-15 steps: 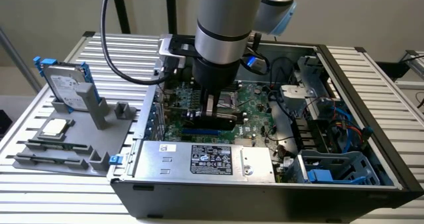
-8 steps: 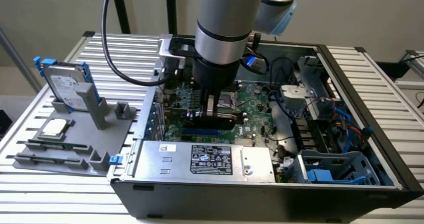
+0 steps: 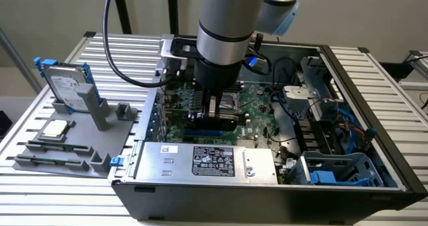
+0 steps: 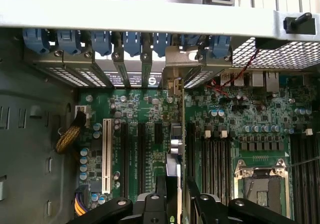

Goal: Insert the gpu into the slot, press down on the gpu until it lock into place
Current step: 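Insert the gpu into the slot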

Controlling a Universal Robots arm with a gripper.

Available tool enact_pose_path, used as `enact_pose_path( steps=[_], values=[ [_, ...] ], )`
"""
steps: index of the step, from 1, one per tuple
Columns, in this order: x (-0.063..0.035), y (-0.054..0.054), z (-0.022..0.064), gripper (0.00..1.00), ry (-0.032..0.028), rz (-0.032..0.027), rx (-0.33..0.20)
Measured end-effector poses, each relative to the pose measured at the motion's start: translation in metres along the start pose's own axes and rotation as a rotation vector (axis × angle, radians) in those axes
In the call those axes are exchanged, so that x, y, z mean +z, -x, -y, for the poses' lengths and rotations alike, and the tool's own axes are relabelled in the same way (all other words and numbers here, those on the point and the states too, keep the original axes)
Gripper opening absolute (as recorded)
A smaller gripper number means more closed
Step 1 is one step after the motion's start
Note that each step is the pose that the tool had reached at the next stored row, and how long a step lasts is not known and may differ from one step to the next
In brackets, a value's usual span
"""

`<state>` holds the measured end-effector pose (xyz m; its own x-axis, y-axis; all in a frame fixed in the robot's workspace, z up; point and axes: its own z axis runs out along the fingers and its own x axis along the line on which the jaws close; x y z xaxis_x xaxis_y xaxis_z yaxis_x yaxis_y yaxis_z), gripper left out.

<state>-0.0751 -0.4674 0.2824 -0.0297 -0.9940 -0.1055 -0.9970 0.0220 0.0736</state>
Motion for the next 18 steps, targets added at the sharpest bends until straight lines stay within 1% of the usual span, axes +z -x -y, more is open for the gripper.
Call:
enact_pose_path(
  steps=[18],
  values=[
    [0.0013, 0.0006, 0.0001, 0.26, 0.0000, 0.0001, 0.000]
  ],
)
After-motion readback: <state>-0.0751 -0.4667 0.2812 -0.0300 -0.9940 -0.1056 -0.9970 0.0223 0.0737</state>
